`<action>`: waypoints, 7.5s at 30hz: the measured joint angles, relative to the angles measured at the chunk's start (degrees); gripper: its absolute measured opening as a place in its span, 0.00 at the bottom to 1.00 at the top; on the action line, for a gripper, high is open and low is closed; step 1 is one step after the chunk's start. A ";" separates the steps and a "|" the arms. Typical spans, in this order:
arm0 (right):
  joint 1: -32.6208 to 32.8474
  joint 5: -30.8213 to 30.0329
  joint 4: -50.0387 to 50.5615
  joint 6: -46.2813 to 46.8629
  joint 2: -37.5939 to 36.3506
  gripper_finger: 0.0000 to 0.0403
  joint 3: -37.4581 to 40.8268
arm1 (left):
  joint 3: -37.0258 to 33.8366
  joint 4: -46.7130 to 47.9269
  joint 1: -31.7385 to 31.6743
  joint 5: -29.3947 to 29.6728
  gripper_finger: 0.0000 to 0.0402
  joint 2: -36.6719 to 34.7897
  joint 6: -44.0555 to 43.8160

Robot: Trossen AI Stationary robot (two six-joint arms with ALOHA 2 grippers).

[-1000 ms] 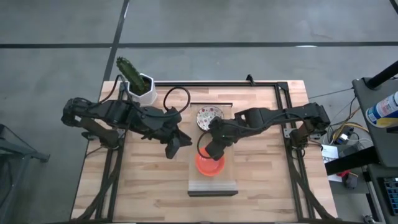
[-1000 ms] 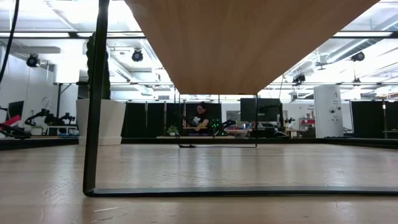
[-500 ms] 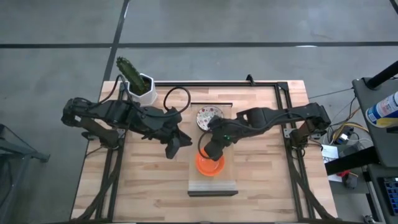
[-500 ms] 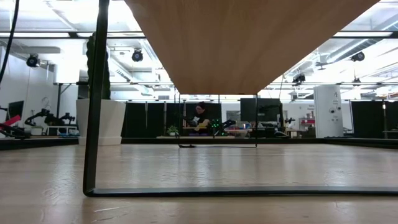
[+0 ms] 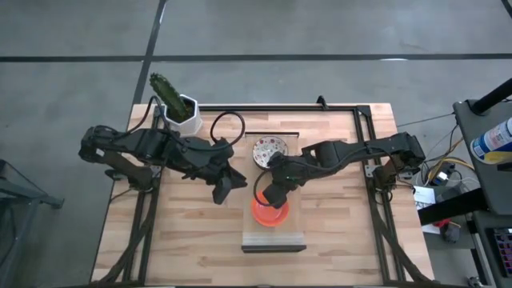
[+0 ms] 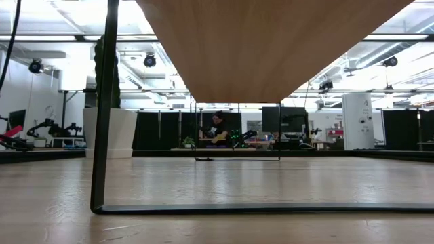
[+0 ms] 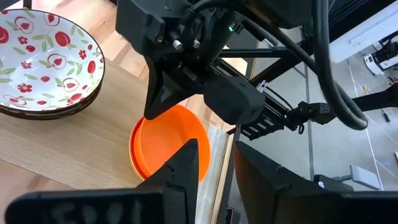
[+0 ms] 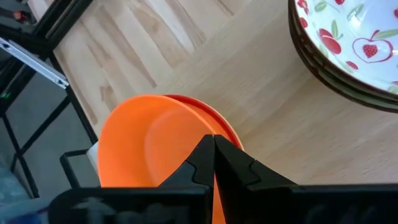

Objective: Pick & Place Mini bowls
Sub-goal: Stack the orange bowl on top of the red bowl on the shelf, then return to Home Position

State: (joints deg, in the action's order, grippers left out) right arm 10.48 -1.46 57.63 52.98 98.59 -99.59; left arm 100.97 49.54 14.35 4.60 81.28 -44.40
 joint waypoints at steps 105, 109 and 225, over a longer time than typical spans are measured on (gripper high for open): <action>6.01 -2.58 -82.49 -47.13 -69.55 0.02 89.28 | -99.65 -71.89 1.92 -1.08 0.00 -71.44 41.00; 6.01 -2.56 -86.66 -47.30 -72.21 0.02 93.22 | -100.41 -69.93 1.94 -1.08 0.00 -73.60 40.88; 6.01 -3.06 -77.06 -51.52 -78.58 0.02 99.04 | -100.54 -58.45 1.95 -2.21 0.00 -77.83 42.44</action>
State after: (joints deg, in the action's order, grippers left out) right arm 16.49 -4.51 -19.43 1.46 20.01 -0.54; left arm 0.43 -8.91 16.29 2.39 3.44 -1.96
